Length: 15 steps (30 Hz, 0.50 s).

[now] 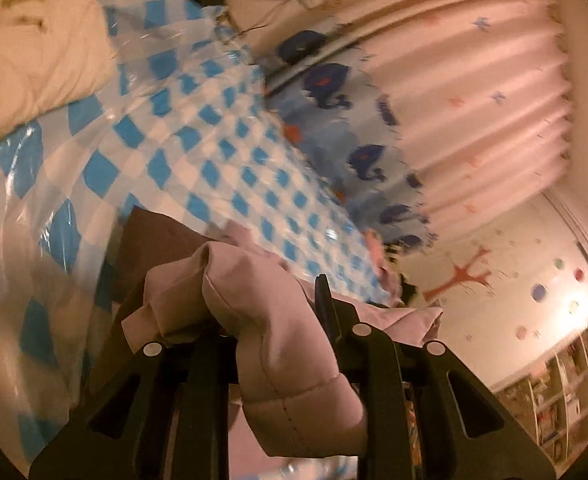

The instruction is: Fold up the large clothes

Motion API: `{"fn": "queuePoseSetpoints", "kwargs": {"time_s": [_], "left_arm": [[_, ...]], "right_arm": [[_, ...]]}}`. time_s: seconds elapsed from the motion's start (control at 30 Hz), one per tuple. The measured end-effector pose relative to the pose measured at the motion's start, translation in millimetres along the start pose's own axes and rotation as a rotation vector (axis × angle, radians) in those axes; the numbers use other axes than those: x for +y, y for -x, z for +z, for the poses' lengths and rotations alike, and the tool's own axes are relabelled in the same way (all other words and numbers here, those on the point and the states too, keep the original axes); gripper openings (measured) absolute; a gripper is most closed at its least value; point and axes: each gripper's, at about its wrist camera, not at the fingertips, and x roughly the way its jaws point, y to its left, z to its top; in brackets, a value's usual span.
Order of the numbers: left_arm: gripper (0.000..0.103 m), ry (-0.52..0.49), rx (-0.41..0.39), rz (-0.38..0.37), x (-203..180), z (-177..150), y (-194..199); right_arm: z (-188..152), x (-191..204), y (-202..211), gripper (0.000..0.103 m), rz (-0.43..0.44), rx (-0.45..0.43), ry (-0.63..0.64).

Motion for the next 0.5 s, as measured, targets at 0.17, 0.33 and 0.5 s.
{"fn": "queuePoseSetpoints", "kwargs": {"time_s": [0.17,0.33,0.5], "left_arm": [[0.019,0.064,-0.001,0.075,40,4,-41],[0.019,0.093,0.011,0.145,61,7,-68],[0.019,0.014,-0.069,0.117,35,16,-61]], "right_arm": [[11,-49,-27,0.026,-0.087,-0.004,-0.079],[17,-69,-38,0.026,-0.138,-0.003,-0.103],[24,-37,-33,0.026,-0.101,-0.033,-0.025]]}}
